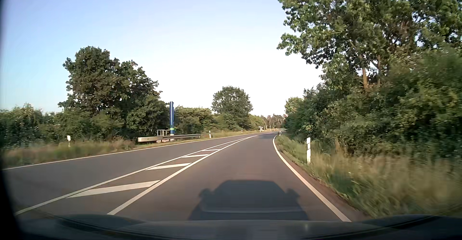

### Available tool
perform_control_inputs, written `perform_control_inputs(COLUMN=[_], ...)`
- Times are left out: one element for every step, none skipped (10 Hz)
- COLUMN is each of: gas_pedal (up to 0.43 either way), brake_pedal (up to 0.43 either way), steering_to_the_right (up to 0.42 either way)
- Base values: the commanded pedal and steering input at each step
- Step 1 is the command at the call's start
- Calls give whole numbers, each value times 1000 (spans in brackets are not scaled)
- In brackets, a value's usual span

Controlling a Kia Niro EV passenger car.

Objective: Follow the waypoints while adhering to traffic rules and regulations

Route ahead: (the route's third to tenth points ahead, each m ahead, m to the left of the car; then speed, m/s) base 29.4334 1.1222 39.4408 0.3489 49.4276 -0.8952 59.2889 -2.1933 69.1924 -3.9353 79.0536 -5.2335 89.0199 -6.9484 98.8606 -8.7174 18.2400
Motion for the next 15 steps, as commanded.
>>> perform_control_inputs(gas_pedal=[197,197,197,197,197,189,189,189,189,189,189,189,189,189,189], brake_pedal=[12,12,12,12,12,12,12,12,12,12,12,12,12,12,12], steering_to_the_right=[14,14,14,14,14,13,13,12,13,13,13,12,13,12,13])
